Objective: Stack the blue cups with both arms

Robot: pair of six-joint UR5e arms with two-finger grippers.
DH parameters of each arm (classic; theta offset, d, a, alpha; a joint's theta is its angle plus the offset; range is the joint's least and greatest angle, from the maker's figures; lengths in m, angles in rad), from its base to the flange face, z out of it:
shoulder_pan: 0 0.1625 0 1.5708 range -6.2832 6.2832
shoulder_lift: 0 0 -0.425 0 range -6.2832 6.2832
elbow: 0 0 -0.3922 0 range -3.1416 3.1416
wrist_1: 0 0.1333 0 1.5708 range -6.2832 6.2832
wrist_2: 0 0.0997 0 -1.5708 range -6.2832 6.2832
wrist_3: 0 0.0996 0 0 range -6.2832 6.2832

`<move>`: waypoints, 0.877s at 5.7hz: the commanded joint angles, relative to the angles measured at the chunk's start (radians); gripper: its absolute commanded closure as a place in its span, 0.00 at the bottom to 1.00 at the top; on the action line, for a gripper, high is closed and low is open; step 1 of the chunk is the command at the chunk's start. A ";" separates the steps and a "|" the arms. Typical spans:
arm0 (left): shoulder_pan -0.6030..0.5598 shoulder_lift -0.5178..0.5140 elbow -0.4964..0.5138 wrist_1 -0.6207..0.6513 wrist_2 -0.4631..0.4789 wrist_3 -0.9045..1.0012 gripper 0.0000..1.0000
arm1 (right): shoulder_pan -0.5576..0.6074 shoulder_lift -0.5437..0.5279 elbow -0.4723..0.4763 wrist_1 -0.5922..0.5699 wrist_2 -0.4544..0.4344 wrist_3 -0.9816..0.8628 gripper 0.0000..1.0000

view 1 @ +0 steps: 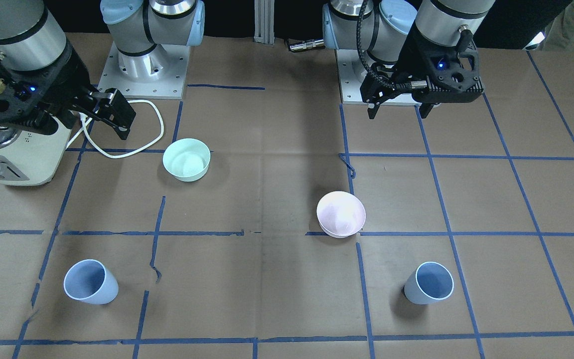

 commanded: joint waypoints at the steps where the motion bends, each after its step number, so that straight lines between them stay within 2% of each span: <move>1: 0.004 -0.001 -0.001 0.003 0.001 0.009 0.01 | -0.084 0.081 -0.022 -0.157 -0.059 -0.134 0.00; 2: 0.024 -0.002 -0.003 0.000 0.014 0.015 0.01 | -0.151 0.144 -0.070 -0.160 -0.058 -0.236 0.00; 3: 0.056 -0.045 -0.003 0.015 0.020 0.050 0.01 | -0.161 0.246 -0.155 -0.162 -0.052 -0.280 0.00; 4: 0.058 -0.135 0.000 0.120 0.024 0.073 0.01 | -0.161 0.328 -0.185 -0.201 -0.011 -0.297 0.00; 5: 0.061 -0.201 0.034 0.239 0.024 0.096 0.01 | -0.161 0.376 -0.176 -0.246 -0.010 -0.306 0.00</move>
